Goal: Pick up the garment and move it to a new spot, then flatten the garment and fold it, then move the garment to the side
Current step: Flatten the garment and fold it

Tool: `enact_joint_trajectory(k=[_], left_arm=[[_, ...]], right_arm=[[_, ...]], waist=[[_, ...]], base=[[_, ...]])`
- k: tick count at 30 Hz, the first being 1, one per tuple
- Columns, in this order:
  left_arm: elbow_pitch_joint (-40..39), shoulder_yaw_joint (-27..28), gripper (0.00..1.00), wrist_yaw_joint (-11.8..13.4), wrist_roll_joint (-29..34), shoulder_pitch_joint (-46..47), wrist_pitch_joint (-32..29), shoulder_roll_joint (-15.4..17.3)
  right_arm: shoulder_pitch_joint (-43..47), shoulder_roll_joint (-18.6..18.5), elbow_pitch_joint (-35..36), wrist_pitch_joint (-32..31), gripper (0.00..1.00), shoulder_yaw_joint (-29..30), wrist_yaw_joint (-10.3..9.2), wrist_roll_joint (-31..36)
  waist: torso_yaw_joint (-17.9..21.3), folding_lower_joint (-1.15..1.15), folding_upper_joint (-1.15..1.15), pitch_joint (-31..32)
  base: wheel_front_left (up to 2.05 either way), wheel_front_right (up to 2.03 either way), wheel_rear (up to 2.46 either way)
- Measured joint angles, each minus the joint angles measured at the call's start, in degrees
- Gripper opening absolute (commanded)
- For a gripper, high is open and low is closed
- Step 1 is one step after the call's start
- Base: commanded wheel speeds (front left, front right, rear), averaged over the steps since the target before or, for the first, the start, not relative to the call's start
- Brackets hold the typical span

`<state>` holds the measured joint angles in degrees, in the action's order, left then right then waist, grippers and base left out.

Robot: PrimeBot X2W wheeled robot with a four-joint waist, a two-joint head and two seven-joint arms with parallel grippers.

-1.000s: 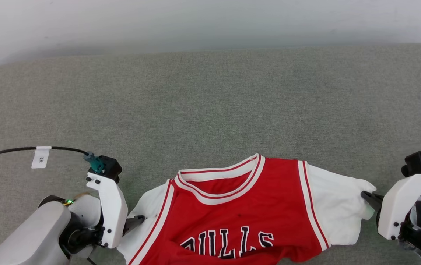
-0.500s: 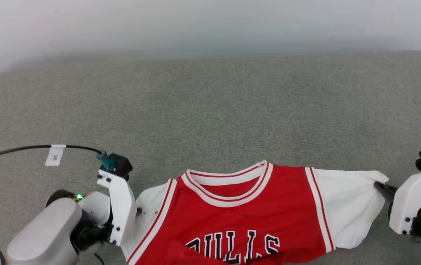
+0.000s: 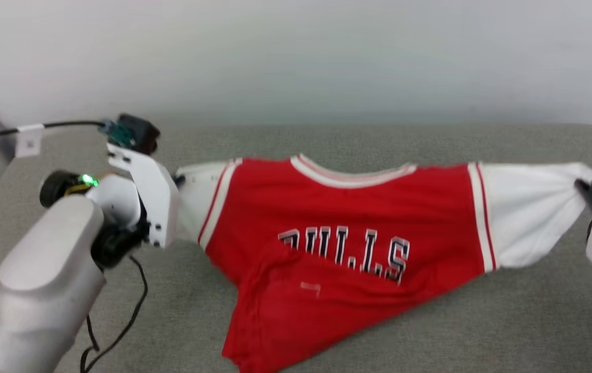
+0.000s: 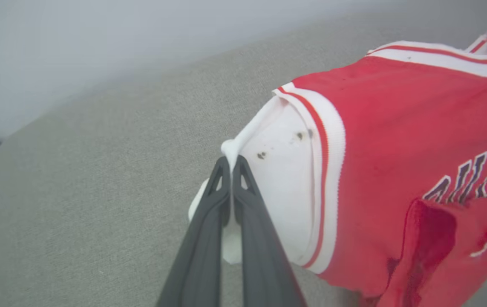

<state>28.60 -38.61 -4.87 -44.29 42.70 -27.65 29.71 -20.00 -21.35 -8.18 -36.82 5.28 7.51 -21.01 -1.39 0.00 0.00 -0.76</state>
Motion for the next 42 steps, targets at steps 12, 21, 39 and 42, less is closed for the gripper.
enact_joint_trajectory(k=[12, 21, 39, 42], left_arm=[[8.75, 6.44, 0.00, 2.67, 1.59, 16.45, 10.70, -2.59], [10.72, 9.03, 0.00, 4.42, 5.68, 32.06, 16.17, 0.55], [7.22, 11.74, 0.00, 6.99, 11.93, 53.27, 27.87, 3.30], [6.91, 12.26, 0.00, 7.46, 12.23, 54.45, 28.98, 3.50]], right_arm=[[-22.37, -3.39, -5.30, 4.57, 0.00, -5.47, 0.00, 0.25], [-42.25, -3.80, -11.94, 12.51, 0.00, -7.79, 0.03, 2.19], [-68.48, -1.85, -22.14, 31.37, 0.00, -9.83, 0.03, 7.90], [-70.56, -1.37, -22.60, 33.56, 0.00, -11.25, 0.02, 7.83]], waist=[[1.28, 0.00, 0.00, -2.60], [2.76, 0.00, 0.00, -11.25], [7.24, 0.01, 0.00, -31.93], [8.06, 0.01, 0.00, -34.71]], base=[[0.00, 0.00, 0.00], [0.00, 0.00, 0.00], [0.00, 0.00, 0.00], [0.00, 0.00, 0.00]])
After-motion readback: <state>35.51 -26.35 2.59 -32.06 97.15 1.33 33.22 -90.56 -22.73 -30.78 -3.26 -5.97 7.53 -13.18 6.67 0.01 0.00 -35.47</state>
